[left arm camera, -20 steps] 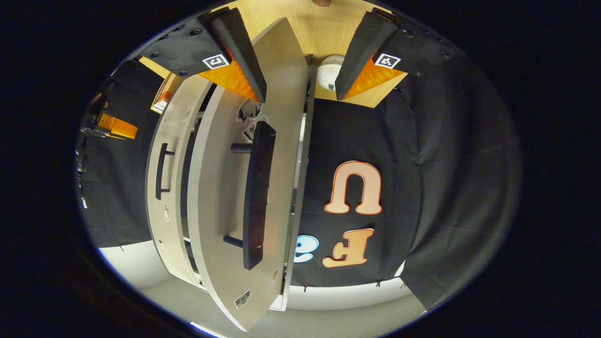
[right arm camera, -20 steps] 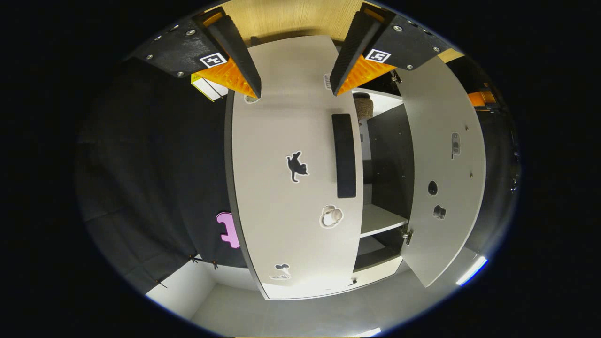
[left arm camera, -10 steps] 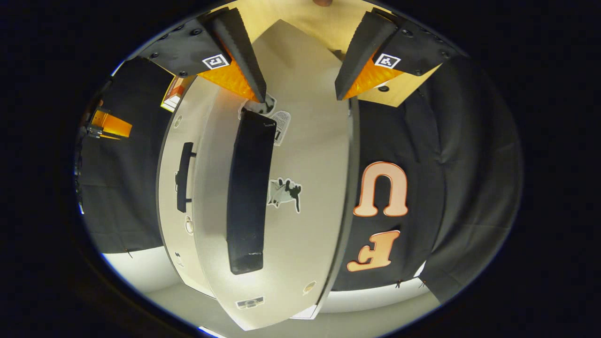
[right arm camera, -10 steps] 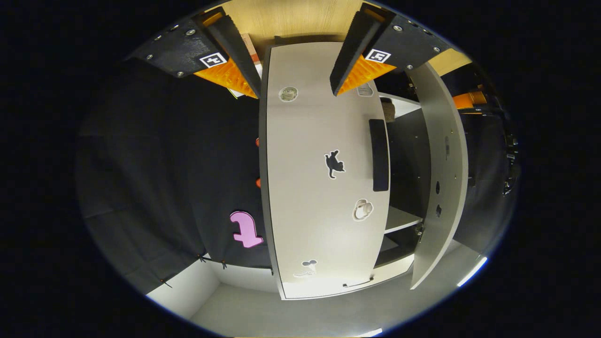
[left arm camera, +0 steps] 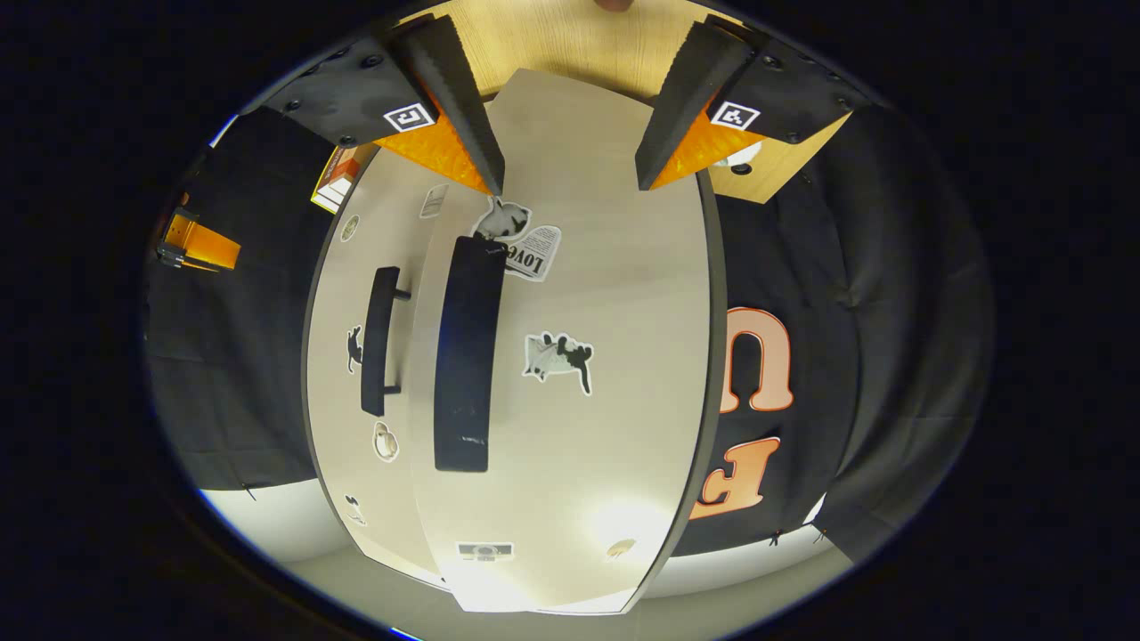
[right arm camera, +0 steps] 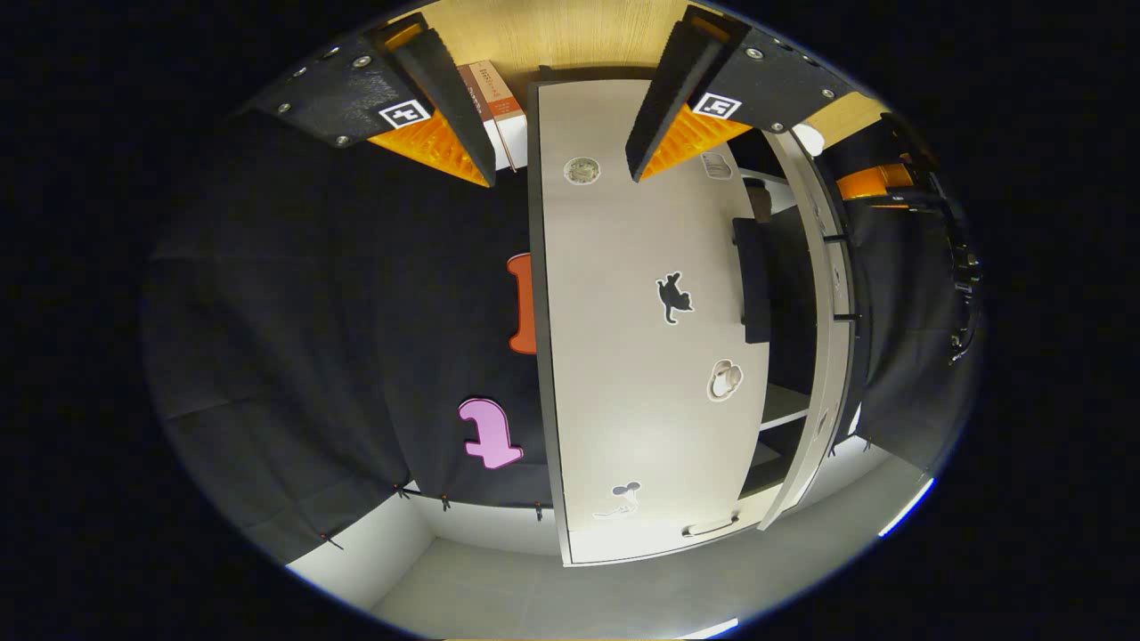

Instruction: Grab one shoe with the right hand and put it into the shoe cabinet, grab the other shoe with the left hand and put it into the shoe cabinet; then close the right door with the right hand and the left door with the left hand.

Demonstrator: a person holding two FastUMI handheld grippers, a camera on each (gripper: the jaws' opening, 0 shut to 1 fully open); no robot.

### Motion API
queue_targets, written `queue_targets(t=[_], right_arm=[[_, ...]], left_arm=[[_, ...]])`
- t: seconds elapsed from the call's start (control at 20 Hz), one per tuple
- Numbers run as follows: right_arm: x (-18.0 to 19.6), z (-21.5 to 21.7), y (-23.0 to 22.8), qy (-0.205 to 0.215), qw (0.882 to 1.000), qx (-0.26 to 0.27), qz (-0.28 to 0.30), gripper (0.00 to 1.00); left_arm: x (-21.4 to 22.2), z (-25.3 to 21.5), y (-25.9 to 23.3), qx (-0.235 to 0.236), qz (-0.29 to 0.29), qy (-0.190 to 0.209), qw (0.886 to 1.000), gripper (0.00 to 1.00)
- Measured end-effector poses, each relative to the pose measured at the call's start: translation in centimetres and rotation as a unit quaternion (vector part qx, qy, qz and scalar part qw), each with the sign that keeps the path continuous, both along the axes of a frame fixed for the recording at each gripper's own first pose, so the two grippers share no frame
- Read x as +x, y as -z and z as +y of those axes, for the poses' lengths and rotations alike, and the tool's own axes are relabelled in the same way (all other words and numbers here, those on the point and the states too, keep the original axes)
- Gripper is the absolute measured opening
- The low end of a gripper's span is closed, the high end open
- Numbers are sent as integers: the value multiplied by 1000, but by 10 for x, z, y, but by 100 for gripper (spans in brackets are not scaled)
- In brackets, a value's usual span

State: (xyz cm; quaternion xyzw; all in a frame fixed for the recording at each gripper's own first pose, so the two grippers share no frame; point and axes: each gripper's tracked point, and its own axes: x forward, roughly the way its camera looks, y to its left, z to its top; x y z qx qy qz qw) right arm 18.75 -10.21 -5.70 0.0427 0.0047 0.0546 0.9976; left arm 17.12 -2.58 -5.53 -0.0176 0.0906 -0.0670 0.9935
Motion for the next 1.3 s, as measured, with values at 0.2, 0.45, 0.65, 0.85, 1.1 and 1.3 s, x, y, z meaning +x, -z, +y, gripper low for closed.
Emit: queue_targets(t=[0.2,0.45,0.65,0.85,1.1,1.3], right_arm=[[-2,2,-17,-6,1000,-6,-4,91],[-5,8,-39,-13,1000,-14,-4,91],[-12,12,-67,-15,1000,-18,-11,91],[-21,14,-98,-18,999,-17,-21,91],[-35,12,-123,-18,999,-10,-26,91],[-46,6,-140,-13,999,-12,-31,91]], left_arm=[[-15,21,-39,1,-25,-17,1000,99],[-36,49,-91,6,-51,-42,998,97],[-52,65,-131,-5,-80,-49,996,97],[-64,80,-158,-12,-91,-57,994,96],[-77,104,-180,-18,-96,-62,993,96],[-92,122,-204,-19,-107,-68,992,96]])
